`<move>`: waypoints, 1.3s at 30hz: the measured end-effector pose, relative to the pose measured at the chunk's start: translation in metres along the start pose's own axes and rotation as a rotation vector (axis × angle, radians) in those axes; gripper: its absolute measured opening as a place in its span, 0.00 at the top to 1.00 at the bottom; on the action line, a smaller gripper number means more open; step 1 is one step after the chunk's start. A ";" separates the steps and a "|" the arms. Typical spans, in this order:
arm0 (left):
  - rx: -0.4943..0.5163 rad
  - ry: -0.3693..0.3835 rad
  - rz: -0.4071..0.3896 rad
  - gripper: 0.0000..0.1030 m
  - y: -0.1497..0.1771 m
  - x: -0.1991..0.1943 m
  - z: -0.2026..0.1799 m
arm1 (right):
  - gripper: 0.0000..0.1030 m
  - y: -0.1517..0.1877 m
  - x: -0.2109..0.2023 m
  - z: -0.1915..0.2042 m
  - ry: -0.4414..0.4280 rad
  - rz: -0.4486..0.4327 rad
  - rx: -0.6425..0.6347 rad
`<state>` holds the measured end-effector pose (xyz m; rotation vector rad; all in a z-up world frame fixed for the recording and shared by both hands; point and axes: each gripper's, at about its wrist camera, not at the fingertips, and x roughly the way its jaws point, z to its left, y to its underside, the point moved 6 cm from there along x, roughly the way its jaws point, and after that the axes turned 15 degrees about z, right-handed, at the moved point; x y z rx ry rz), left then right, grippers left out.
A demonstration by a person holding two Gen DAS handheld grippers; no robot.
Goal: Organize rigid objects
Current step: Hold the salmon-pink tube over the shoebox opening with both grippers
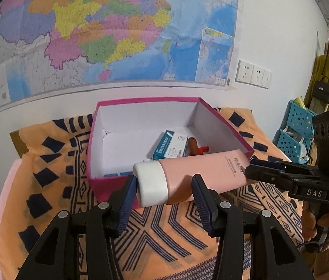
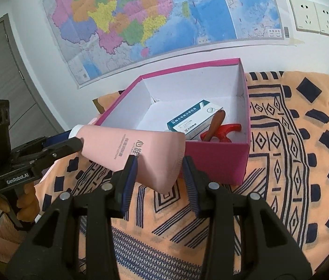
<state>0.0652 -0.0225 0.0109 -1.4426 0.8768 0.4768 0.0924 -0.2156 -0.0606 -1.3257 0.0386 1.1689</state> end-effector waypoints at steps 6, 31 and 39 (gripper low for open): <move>0.016 -0.011 -0.020 0.53 -0.009 -0.004 -0.002 | 0.58 -0.007 -0.004 0.000 0.007 -0.015 -0.003; -0.009 -0.025 -0.051 0.53 -0.032 -0.002 0.012 | 0.58 -0.030 0.002 0.002 0.005 -0.018 -0.029; -0.022 -0.025 -0.046 0.53 -0.039 0.006 0.017 | 0.58 -0.039 0.007 -0.002 0.010 -0.015 -0.023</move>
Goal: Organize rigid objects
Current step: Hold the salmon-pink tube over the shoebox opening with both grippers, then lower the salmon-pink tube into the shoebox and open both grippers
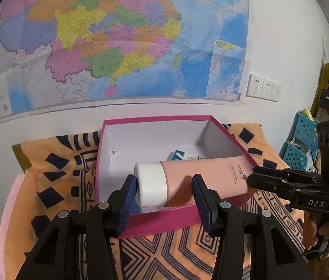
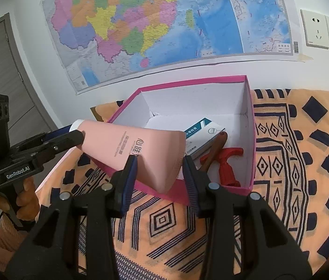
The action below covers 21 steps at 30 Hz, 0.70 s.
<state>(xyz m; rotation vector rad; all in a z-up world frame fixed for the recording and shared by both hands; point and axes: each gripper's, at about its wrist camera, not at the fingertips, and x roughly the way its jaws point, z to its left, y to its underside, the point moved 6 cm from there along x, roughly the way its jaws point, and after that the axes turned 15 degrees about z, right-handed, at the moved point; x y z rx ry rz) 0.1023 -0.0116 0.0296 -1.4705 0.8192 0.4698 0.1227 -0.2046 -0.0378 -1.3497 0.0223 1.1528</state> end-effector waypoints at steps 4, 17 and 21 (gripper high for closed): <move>-0.002 -0.005 0.008 0.52 -0.002 0.006 0.001 | 0.58 -0.004 0.005 -0.004 0.004 0.006 0.007; -0.012 -0.008 0.037 0.52 -0.005 0.023 0.005 | 0.58 -0.010 0.018 -0.014 0.011 0.027 0.028; -0.016 -0.008 0.044 0.52 -0.006 0.027 0.006 | 0.58 -0.011 0.021 -0.015 0.016 0.031 0.031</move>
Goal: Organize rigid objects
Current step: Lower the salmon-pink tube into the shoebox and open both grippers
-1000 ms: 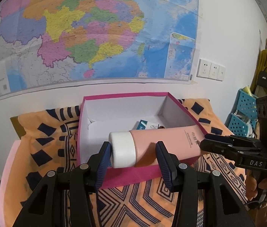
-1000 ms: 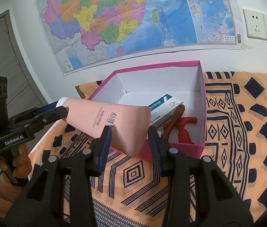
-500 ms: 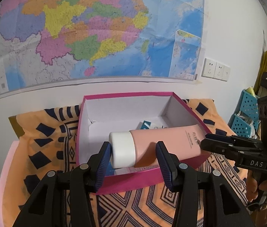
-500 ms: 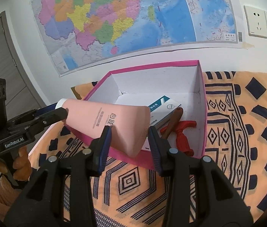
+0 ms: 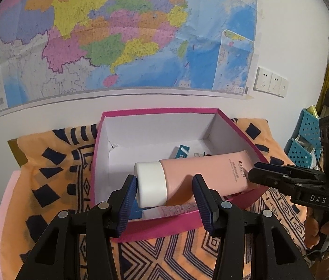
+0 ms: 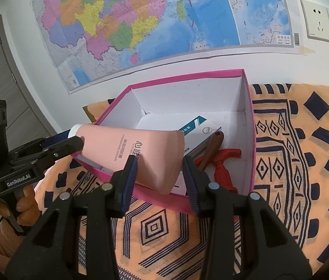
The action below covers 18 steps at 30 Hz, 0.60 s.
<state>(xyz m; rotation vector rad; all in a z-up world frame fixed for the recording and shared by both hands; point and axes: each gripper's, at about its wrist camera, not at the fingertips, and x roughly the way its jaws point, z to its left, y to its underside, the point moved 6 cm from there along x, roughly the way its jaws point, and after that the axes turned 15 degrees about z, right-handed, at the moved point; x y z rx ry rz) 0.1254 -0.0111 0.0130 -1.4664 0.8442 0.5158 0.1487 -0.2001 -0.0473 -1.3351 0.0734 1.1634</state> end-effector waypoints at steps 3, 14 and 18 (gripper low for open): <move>-0.002 -0.001 0.005 0.52 0.000 0.003 0.001 | 0.58 0.000 0.003 -0.001 0.005 0.006 0.002; -0.007 -0.001 0.021 0.52 -0.002 0.013 0.005 | 0.58 -0.003 0.010 -0.004 0.021 0.021 0.005; -0.010 -0.001 0.028 0.52 -0.002 0.016 0.007 | 0.58 -0.004 0.013 -0.004 0.030 0.027 0.001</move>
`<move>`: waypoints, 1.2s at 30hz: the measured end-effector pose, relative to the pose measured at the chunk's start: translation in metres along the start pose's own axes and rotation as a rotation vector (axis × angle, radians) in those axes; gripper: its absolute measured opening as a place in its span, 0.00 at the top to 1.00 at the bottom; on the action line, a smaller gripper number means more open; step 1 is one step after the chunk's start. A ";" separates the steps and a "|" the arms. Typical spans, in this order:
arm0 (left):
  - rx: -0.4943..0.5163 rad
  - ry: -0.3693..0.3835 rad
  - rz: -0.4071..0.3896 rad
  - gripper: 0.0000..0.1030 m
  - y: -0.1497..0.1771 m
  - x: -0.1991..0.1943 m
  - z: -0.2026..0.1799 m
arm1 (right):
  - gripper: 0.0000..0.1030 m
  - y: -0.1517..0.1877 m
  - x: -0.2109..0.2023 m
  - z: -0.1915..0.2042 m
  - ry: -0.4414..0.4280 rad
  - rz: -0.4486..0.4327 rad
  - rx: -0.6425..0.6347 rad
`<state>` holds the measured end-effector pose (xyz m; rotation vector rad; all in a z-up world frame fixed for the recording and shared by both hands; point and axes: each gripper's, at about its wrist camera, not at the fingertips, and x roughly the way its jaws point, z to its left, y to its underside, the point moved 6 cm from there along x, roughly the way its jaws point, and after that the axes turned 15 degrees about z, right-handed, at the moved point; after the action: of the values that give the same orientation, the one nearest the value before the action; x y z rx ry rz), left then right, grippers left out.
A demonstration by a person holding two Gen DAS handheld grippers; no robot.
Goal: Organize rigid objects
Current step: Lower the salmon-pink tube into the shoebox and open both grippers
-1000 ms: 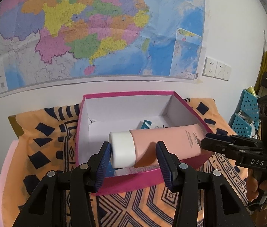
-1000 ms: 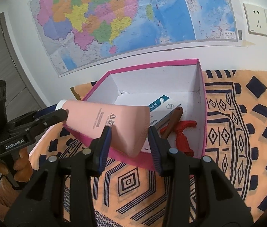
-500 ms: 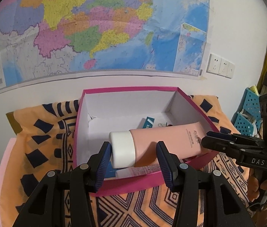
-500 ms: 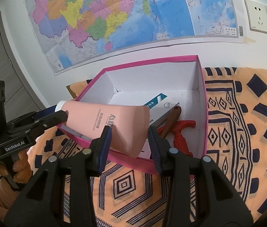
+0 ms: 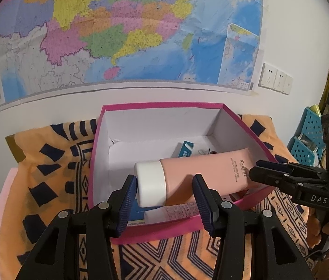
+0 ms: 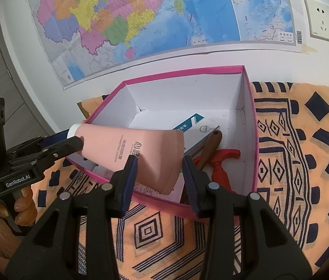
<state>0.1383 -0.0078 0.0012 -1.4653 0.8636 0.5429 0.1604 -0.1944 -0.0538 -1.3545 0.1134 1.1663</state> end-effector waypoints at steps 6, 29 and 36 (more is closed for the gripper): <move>-0.010 0.003 0.018 0.52 0.000 0.007 0.004 | 0.58 -0.002 0.004 0.000 0.013 0.014 -0.013; -0.040 -0.072 -0.053 0.13 0.031 -0.018 0.012 | 0.42 0.033 -0.026 0.022 0.099 -0.076 -0.073; -0.112 -0.122 -0.056 0.00 0.063 -0.027 0.019 | 0.11 0.071 -0.031 0.034 0.204 -0.149 -0.081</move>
<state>0.0763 0.0204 -0.0192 -1.5370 0.7039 0.6406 0.0784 -0.2011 -0.0716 -1.5259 0.1104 0.9152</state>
